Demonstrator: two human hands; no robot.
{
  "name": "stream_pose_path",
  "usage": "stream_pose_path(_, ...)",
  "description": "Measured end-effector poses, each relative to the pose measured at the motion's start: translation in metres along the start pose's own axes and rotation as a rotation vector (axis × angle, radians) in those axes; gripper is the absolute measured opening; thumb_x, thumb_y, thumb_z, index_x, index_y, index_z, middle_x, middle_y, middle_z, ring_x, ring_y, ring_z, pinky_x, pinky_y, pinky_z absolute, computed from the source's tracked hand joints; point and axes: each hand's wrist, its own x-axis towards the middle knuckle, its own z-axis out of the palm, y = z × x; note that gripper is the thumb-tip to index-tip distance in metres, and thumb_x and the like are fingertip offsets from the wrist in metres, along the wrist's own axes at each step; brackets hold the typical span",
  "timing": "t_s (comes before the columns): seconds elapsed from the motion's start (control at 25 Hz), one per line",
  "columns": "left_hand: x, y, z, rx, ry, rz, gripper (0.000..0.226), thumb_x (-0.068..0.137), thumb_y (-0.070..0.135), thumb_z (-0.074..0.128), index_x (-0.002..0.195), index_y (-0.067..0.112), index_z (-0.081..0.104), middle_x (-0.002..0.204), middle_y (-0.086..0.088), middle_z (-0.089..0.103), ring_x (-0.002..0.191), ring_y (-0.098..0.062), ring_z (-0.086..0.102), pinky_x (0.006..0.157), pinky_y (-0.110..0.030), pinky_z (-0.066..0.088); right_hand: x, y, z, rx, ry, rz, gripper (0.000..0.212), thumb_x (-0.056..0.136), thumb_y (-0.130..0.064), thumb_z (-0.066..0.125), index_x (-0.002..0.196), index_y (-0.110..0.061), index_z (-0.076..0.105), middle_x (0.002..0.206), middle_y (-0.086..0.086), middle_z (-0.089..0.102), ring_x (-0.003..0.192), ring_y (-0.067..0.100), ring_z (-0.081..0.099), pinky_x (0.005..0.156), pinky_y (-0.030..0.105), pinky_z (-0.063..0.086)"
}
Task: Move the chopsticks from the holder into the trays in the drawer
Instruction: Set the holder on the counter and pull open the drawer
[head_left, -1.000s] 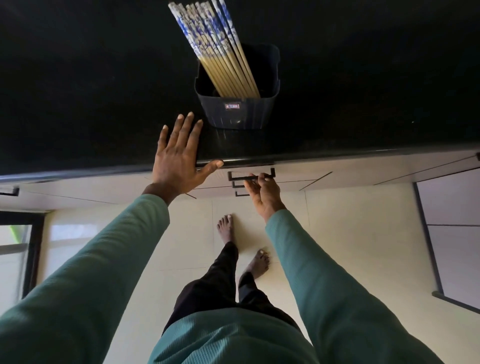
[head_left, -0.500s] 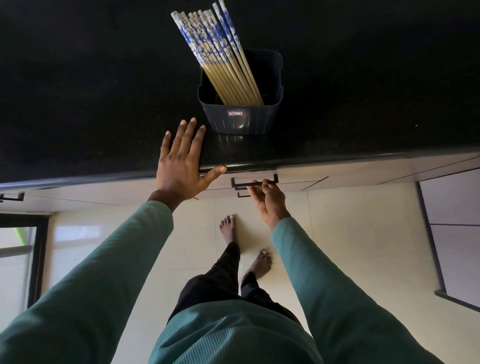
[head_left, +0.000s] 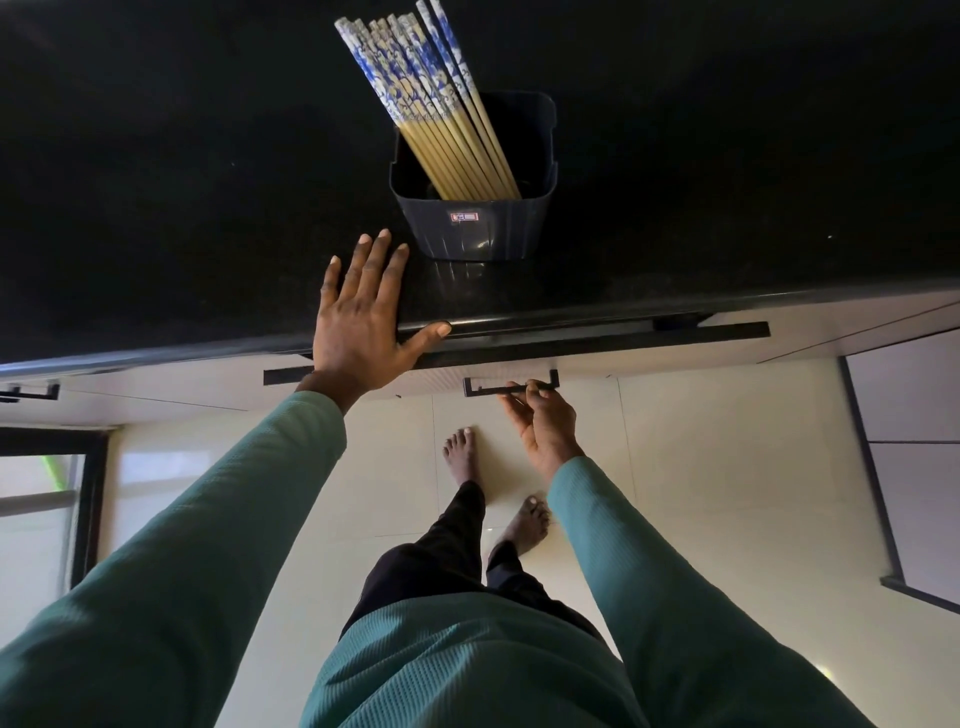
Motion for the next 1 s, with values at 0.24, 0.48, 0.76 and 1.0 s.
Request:
stream_pose_path(0.24,0.002,0.002,-0.004,-0.021,-0.068,-0.021,0.100,0.091,0.086,0.031,0.163,0.018,0.018,0.174,-0.011,0.014,0.161,-0.030,0.009,0.128,-0.060,0.011,-0.047,0.015,-0.036,-0.304,0.075,-0.001,0.010,0.104,0.000,0.057,0.094,-0.001,0.061,0.099,0.019,0.070,0.093,0.030,0.074,0.095,0.044,0.060)
stream_pose_path(0.48,-0.087,0.053,-0.014,-0.292,0.089,-0.051,0.076,0.099,0.069,0.039,0.159,0.022,0.030,0.170,-0.006,0.024,0.158,-0.029,0.022,0.123,-0.060,0.024,-0.122,-0.015,-0.081,-1.520,0.179,-1.222,0.026,0.097,-0.034,0.062,0.076,-0.019,0.063,0.066,-0.007,0.063,0.059,0.013,0.053,0.051,0.019,0.030)
stream_pose_path(0.76,-0.197,0.090,0.004,-0.119,-0.305,0.044,0.074,0.095,0.078,0.030,0.145,0.027,0.052,0.142,-0.002,0.064,0.127,-0.026,0.063,0.100,-0.044,0.051,-0.120,-0.006,-0.078,-2.157,-0.237,-1.041,0.059,0.099,-0.066,0.045,0.137,-0.022,0.057,0.135,0.004,0.064,0.124,0.028,0.058,0.102,0.043,0.043)
stream_pose_path(1.0,-0.244,0.100,0.006,-0.126,-0.293,0.067,0.051,0.098,0.071,0.032,0.106,0.032,0.063,0.096,0.006,0.075,0.084,-0.026,0.072,0.066,-0.033,0.039,-0.134,0.031,-0.123,-2.234,-0.144,-1.182,0.052,0.098,-0.067,0.047,0.113,-0.022,0.069,0.108,0.000,0.077,0.099,0.029,0.070,0.082,0.038,0.043)
